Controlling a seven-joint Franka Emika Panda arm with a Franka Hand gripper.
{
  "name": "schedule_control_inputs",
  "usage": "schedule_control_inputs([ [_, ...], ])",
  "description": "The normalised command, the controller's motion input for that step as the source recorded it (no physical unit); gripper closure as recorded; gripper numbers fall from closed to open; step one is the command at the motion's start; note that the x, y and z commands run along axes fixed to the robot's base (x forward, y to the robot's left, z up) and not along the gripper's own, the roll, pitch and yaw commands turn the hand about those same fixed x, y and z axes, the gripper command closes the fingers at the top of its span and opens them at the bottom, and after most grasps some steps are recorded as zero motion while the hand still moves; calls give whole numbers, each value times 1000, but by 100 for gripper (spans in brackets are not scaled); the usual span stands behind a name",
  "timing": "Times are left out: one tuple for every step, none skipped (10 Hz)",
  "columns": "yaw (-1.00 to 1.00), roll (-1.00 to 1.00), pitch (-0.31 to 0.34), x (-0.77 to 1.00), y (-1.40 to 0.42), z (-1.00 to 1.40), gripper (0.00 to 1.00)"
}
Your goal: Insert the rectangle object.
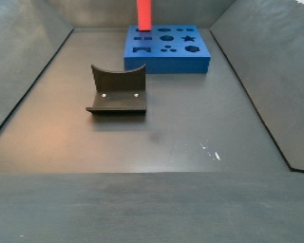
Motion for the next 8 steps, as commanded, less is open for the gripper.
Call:
schedule_control_inputs([
  [0,14,0,43,66,-231,100],
  [0,0,0,97,40,-283,100],
  [0,0,0,260,0,-420,100],
  [0,0,0,431,0,-469,100],
  [-26,0,0,406,0,-489,100],
  [-86,0,0,191,0,-460,100],
  [-83,0,-61,0,0,-469,100],
  [-80,0,-60,0,0,-420,100],
])
